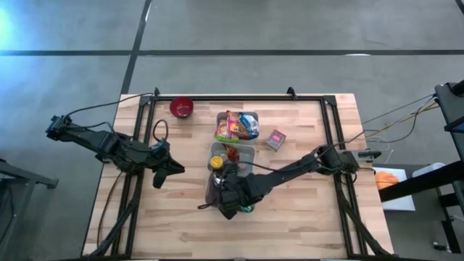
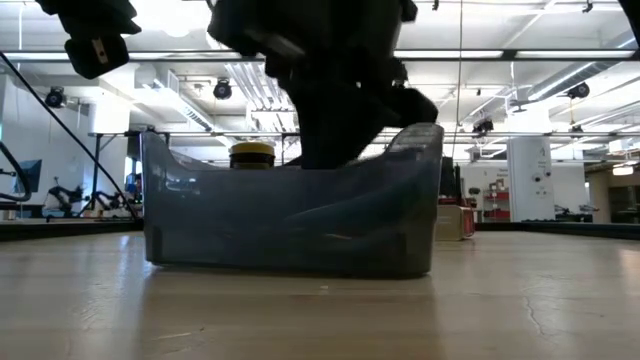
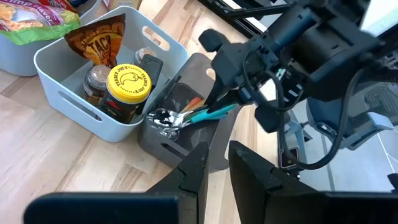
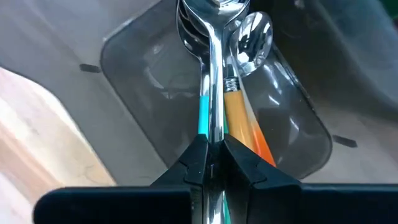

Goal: Pick & Place Food Item
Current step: Put the silver spoon into the black bin

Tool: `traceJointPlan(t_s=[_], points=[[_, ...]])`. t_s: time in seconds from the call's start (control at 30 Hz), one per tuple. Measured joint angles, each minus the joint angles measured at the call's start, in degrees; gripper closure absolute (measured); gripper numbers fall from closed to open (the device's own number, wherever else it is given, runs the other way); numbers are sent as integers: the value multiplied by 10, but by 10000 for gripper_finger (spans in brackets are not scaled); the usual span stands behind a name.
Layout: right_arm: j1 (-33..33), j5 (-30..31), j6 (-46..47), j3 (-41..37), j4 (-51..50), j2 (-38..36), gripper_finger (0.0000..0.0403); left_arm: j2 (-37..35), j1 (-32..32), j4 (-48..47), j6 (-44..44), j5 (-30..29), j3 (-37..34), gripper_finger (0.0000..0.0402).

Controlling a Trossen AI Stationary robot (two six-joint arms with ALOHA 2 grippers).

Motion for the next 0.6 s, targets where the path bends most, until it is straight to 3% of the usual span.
traceJointPlan(t_s=[0.17,0.5,0.6], points=[[14,50,9,-33,30,0,384,0,0,0,0,0,0,335],[15,31,-12,-53,45,0,384,0,0,0,0,0,0,335],[15,26,-12,-57,47,0,368,0,0,0,0,0,0,335]])
